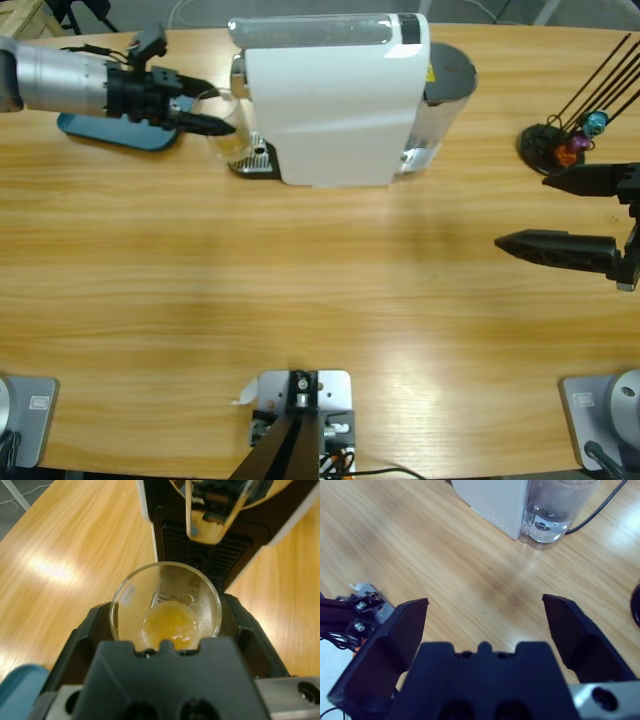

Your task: Pour coffee

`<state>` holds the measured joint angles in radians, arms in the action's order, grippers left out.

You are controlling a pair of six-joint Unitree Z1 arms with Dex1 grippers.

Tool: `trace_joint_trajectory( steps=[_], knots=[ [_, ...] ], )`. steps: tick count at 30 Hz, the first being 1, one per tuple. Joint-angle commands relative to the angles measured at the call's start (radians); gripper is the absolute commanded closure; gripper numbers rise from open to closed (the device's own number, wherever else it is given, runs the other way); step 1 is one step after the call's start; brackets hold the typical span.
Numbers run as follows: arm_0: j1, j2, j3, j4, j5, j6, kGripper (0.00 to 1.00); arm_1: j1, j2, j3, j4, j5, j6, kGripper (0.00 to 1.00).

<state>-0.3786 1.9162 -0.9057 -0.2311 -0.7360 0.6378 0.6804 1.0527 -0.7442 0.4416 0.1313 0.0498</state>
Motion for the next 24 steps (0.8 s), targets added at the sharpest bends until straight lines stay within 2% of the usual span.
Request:
trace_joint_trajectory(
  steps=[1, 6, 13, 17, 24],
  knots=[
    [0.043, -0.187, 0.096, -0.008, 0.037, -0.074, 1.000, -0.007, -0.007, 0.010, -0.016, -0.003, 0.005, 0.000],
    [0.113, -0.353, 0.160, -0.008, 0.207, -0.183, 1.000, -0.007, -0.001, 0.024, -0.051, -0.018, 0.006, 0.000],
    [0.198, -0.448, 0.198, 0.001, 0.612, -0.341, 1.000, -0.007, 0.016, 0.017, -0.098, -0.034, 0.006, 0.000],
    [0.216, -0.365, 0.195, -0.022, 0.633, -0.378, 1.000, -0.007, -0.003, 0.024, -0.093, -0.033, 0.007, 0.000],
    [0.228, -0.175, 0.175, -0.187, 0.634, -0.389, 1.000, -0.005, -0.075, 0.022, -0.018, -0.041, 0.015, 0.000]
  ],
)
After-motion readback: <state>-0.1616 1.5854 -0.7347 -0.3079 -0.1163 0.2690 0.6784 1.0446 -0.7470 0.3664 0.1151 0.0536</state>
